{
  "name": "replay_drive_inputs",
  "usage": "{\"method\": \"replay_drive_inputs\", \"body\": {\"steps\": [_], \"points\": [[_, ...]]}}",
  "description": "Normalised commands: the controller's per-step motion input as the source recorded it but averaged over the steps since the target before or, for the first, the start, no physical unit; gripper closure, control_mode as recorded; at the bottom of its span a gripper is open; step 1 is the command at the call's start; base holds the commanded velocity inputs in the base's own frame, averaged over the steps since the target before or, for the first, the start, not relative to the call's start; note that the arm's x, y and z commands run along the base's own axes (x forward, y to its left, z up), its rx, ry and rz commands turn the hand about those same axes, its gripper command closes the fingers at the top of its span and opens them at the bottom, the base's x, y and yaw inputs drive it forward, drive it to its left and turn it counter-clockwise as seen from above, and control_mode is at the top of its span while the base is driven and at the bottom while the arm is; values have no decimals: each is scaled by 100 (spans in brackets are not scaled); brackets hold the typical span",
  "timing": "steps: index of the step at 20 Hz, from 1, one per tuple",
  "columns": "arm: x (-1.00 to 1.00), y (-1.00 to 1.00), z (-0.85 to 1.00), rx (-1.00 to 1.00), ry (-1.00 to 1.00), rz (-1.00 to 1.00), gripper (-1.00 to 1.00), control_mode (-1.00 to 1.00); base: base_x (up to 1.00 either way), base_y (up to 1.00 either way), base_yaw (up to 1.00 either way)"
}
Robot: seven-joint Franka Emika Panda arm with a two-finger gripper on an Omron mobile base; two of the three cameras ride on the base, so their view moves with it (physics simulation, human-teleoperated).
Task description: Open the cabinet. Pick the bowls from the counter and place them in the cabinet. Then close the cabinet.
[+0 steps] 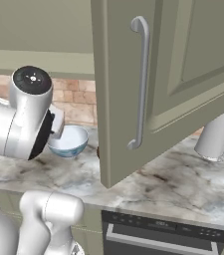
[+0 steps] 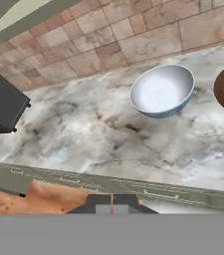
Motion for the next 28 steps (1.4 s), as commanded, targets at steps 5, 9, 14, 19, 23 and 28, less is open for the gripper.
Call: {"method": "replay_drive_inputs", "body": {"steps": [5,9,14,19,23,28], "points": [[18,0,-67,7,9,-27,-100,-100,0,0,0],[25,0,-28,14,17,-26,-100,-100,0,0,0],[17,0,-37,11,17,-22,-100,-100,0,0,0],[37,0,-5,6,21,-15,-100,-100,0,0,0],[30,0,-7,8,19,0,-100,-100,0,0,0],[17,-4,-24,5,12,4,-100,-100,0,0,0]]}}
